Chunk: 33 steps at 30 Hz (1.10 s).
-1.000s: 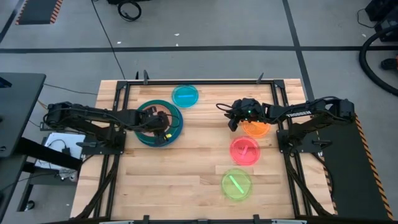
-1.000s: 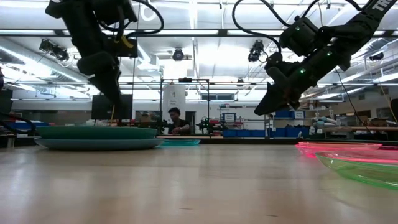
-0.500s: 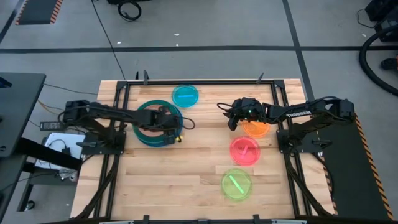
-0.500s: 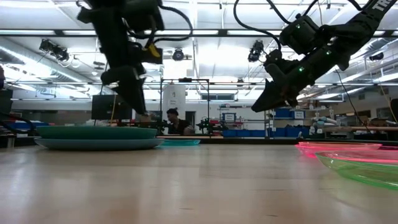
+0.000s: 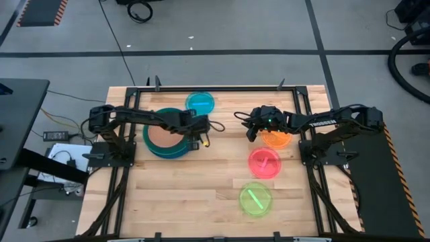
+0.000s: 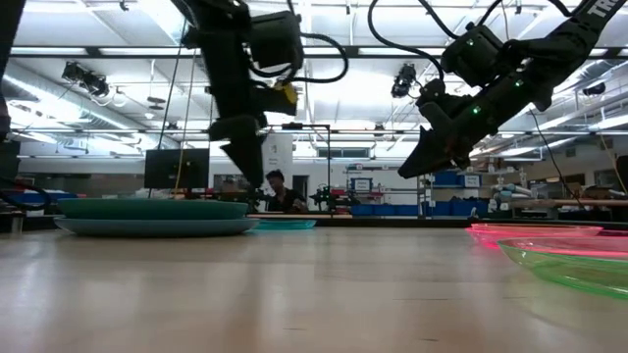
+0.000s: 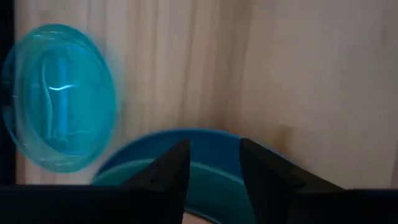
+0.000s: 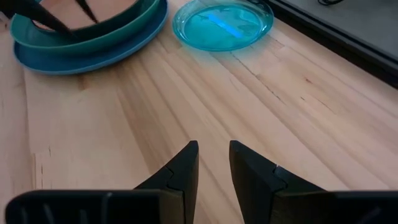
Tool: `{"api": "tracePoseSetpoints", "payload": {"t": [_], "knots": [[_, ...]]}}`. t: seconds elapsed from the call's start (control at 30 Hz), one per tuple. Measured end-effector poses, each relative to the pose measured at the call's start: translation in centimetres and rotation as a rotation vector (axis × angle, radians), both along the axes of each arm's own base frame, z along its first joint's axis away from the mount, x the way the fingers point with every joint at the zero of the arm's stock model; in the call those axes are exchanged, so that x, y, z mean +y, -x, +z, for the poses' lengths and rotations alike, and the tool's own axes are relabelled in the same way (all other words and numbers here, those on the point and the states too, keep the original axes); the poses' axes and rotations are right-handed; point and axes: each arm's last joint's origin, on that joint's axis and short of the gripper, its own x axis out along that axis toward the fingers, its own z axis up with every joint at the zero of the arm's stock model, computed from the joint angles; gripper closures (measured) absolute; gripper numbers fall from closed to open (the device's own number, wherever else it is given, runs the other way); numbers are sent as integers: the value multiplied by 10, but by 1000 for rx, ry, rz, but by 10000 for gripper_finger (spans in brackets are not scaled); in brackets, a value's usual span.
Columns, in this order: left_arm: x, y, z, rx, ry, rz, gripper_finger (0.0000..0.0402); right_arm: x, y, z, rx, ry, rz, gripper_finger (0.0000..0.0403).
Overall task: Stack plastic plates
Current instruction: Stack the light blue plate on top of the brown plate
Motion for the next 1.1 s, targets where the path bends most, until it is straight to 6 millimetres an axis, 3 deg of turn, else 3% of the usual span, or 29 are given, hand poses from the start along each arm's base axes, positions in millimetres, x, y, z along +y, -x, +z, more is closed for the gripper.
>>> {"api": "tracePoseSetpoints", "payload": {"t": [0.23,0.5,0.67,1.1], "knots": [[26,-16,-7,-75,-22,55,256,3,-1,-1,7,2,14,302],[57,-28,-39,-69,-74,71,256,5,-2,0,1,8,29,302],[80,-23,-55,-23,-65,111,256,5,-2,0,-1,9,28,302],[111,-5,-58,2,28,111,271,7,-2,0,0,8,35,302]]}}
